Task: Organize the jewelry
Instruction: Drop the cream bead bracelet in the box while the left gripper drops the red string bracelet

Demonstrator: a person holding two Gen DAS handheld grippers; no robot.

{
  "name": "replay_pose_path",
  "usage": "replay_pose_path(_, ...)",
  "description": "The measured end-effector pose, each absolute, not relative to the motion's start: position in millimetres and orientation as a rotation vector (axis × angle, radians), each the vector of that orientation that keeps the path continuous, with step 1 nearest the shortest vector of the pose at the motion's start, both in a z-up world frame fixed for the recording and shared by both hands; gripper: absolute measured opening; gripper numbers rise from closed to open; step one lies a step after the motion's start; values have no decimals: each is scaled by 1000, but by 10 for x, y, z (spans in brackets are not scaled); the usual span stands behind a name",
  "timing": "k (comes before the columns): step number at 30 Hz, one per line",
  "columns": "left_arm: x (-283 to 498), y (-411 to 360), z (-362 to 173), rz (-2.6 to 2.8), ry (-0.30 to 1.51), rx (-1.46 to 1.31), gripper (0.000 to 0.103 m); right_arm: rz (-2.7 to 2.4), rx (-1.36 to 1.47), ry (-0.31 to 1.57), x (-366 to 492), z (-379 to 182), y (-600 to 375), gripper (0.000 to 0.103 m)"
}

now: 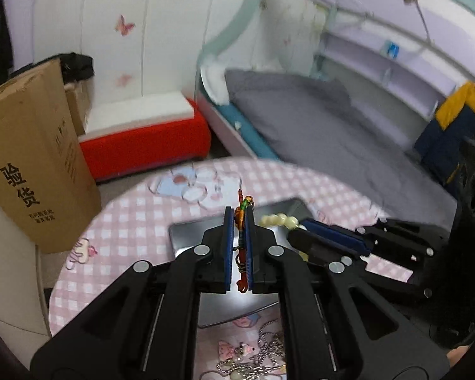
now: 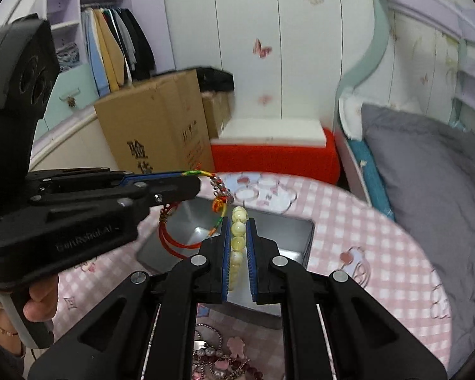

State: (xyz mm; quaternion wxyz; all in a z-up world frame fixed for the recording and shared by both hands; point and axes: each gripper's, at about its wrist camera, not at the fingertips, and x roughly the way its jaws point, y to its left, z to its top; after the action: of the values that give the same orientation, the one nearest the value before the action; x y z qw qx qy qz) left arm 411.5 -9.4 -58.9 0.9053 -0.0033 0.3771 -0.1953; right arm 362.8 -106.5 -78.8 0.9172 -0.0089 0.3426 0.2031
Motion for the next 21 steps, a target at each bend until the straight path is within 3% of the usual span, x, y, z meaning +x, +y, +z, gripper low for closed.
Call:
replay_pose_path(15,4259,-192,-1058,-356,954,77,8,412,-8,781,3612,-988,-1136,12)
replay_pose_path(18,4213,-201,-1038,-361,949,86,23,408,-8,775,3560,-956,-1150,23)
replay_pose_path(21,4157,-197,-976,-348,919,92,44,406,7,765,3527,-897,-1211,25)
